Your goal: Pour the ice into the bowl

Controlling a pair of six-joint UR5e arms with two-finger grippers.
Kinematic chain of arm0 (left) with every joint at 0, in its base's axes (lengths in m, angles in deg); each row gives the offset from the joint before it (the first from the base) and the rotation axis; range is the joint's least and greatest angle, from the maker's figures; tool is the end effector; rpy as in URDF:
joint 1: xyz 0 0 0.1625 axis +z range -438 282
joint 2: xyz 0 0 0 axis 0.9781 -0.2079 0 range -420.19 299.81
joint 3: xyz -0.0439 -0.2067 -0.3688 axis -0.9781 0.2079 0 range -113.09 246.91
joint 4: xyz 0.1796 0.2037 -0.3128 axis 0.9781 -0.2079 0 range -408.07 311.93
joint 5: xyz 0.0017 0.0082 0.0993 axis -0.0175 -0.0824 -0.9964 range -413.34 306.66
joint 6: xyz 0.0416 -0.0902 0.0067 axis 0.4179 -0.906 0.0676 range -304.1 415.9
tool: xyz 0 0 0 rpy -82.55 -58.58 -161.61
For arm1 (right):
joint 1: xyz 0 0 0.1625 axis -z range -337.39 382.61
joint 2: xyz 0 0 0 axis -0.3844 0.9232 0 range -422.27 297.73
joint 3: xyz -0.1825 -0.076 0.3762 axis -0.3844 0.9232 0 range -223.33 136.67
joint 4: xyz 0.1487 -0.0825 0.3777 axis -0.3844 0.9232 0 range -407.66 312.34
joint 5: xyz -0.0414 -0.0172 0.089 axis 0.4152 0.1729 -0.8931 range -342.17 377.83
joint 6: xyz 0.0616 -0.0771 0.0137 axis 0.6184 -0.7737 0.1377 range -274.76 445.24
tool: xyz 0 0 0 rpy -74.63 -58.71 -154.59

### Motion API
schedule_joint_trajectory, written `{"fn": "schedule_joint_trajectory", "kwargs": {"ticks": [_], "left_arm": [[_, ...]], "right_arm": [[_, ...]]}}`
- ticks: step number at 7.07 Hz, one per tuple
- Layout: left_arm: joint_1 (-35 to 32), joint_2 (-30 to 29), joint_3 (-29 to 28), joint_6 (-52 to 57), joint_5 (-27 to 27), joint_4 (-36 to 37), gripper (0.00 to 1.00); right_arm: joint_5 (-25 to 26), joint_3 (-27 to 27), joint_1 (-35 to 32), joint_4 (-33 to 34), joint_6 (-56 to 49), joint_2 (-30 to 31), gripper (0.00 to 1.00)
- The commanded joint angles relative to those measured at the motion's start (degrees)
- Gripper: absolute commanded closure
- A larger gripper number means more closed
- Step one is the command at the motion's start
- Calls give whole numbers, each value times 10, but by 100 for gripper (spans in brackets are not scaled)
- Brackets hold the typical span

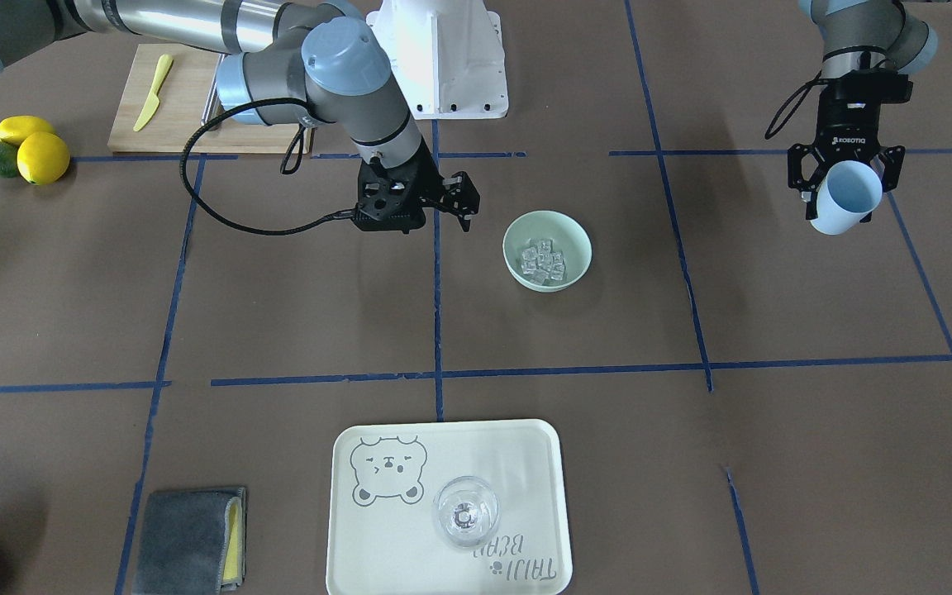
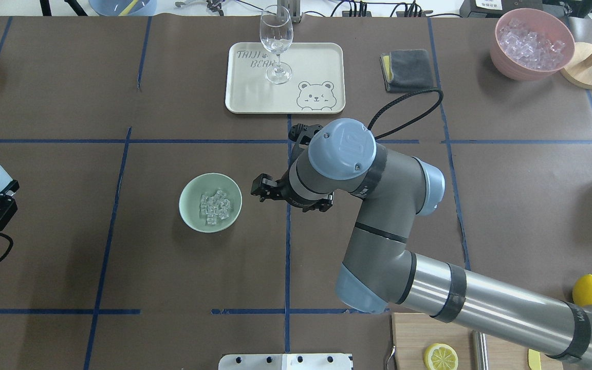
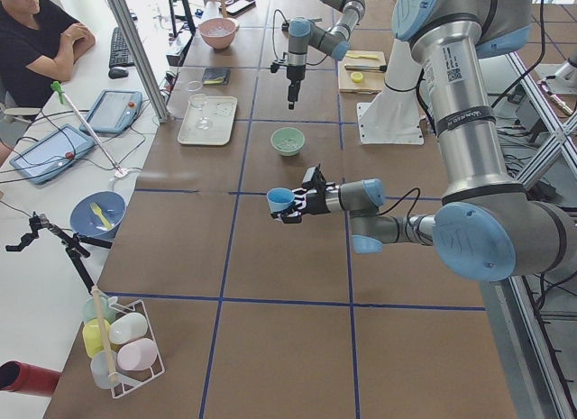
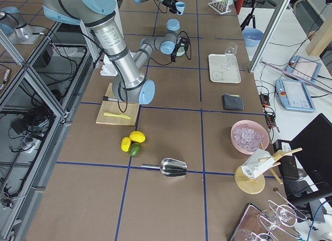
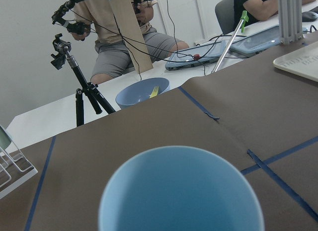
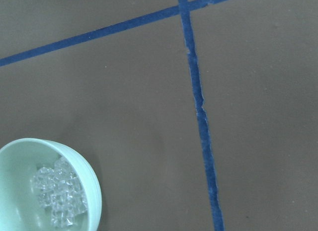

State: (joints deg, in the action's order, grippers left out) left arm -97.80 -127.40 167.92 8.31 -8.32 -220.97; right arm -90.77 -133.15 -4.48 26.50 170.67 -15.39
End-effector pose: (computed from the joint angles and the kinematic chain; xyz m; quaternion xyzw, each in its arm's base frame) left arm 0.2304 -0.2994 0.5630 0.5440 0.2994 -0.0708 0.7806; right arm -0.5859 -0.4137 0.1694 -0.0034 -0.5043 0.0901 0.8588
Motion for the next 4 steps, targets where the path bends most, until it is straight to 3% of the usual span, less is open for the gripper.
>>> {"fn": "schedule_joint_trajectory", "kwargs": {"ticks": [1, 4], "left_arm": [[0, -3, 1, -36, -2, -1, 100], [0, -19, -6, -74, -2, 25, 100]], "right_arm": [[41, 79, 6, -2, -2, -74, 0], [94, 156, 37, -71, 0, -100, 0]]}}
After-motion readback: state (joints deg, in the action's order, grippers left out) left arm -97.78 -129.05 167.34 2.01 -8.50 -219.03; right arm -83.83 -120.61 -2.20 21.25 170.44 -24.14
